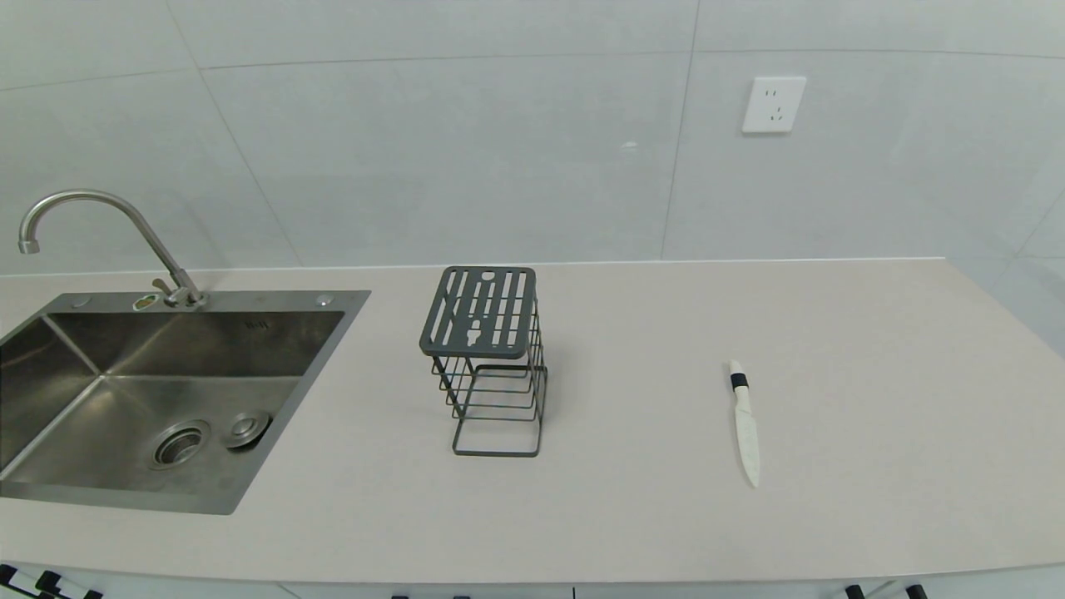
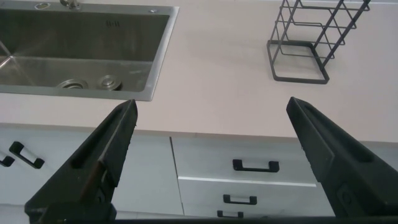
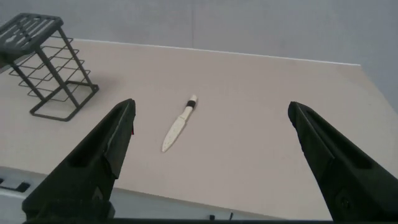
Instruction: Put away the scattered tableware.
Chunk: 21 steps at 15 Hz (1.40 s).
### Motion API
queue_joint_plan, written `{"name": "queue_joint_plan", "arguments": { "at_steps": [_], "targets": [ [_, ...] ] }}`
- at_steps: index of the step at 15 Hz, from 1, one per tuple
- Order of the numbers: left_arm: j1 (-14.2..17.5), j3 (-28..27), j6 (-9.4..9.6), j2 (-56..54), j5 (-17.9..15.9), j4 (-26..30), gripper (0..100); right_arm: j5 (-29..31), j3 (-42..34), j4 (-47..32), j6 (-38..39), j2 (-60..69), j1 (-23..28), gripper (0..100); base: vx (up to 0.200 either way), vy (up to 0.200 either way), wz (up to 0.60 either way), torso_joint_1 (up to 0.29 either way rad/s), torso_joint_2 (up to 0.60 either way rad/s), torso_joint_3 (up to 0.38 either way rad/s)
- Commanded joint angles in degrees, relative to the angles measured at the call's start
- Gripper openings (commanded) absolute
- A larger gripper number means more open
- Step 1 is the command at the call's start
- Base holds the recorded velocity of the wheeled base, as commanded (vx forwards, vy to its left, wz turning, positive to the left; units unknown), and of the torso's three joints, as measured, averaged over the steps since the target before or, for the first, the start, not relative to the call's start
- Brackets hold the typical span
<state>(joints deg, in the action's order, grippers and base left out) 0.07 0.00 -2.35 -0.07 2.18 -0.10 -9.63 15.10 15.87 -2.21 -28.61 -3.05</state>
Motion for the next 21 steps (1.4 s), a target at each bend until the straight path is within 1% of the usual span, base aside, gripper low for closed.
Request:
{"name": "queue_joint_plan", "arguments": {
  "at_steps": [1, 4, 8, 9, 10, 14, 15, 16, 19, 21],
  "targets": [
    [0.0, 0.0, -0.02, 0.1, 0.0, -0.1, 100, -2.6, 0.9, 0.8, -0.1, -10.1, -1.8, 100, 0.000, 0.000, 0.00, 0.000, 0.00, 0.000],
    [0.0, 0.0, -0.02, 0.1, 0.0, -0.1, 100, -5.6, 2.7, 0.9, -0.2, -15.9, -2.0, 100, 0.000, 0.000, 0.00, 0.000, 0.00, 0.000],
    [0.0, -0.1, -0.11, 0.1, 0.1, -0.1, 100, -5.8, 10.2, 0.9, -0.2, -26.6, -7.1, 100, 0.000, 0.000, 0.00, 0.000, 0.00, 0.000],
    [0.0, 0.0, -0.11, 0.1, 0.1, -0.1, 100, -5.8, 10.6, 0.9, -0.2, -27.4, -7.3, 100, 0.000, 0.000, 0.00, 0.000, 0.00, 0.000],
    [0.0, 0.0, -0.02, 0.1, 0.1, -0.1, 100, -5.7, 12.1, 1.0, -0.2, -31.2, -7.7, 100, 0.000, 0.000, 0.00, 0.000, 0.00, 0.000],
    [0.0, 0.0, -0.02, 0.1, 0.1, -0.1, 100, -5.6, 12.1, 1.0, -0.2, -38.3, -7.7, 100, 0.000, 0.000, 0.00, 0.000, 0.00, 0.000],
    [0.0, 0.0, -0.02, 0.1, 0.1, -0.1, 100, -5.6, 12.1, 1.0, -0.2, -38.4, -7.7, 100, 0.000, 0.000, 0.00, 0.000, 0.00, 0.000],
    [0.0, 0.0, -0.02, 0.1, 0.1, -0.1, 100, -5.3, 12.2, 1.4, -0.3, -42.3, -7.7, 100, 0.000, 0.000, 0.00, 0.000, 0.00, 0.000],
    [0.0, 0.0, 0.07, 0.1, 0.1, -0.1, 100, -3.6, 12.5, 3.7, -0.2, -48.3, -8.7, 100, 0.000, 0.000, 0.00, 0.000, 0.00, 0.000],
    [0.0, 0.0, 0.07, 0.1, 0.1, -0.1, 100, 0.1, 12.8, 9.0, -0.2, -54.6, -10.5, 100, 0.000, 0.000, 0.00, 0.000, 0.00, 0.000]
  ]
}}
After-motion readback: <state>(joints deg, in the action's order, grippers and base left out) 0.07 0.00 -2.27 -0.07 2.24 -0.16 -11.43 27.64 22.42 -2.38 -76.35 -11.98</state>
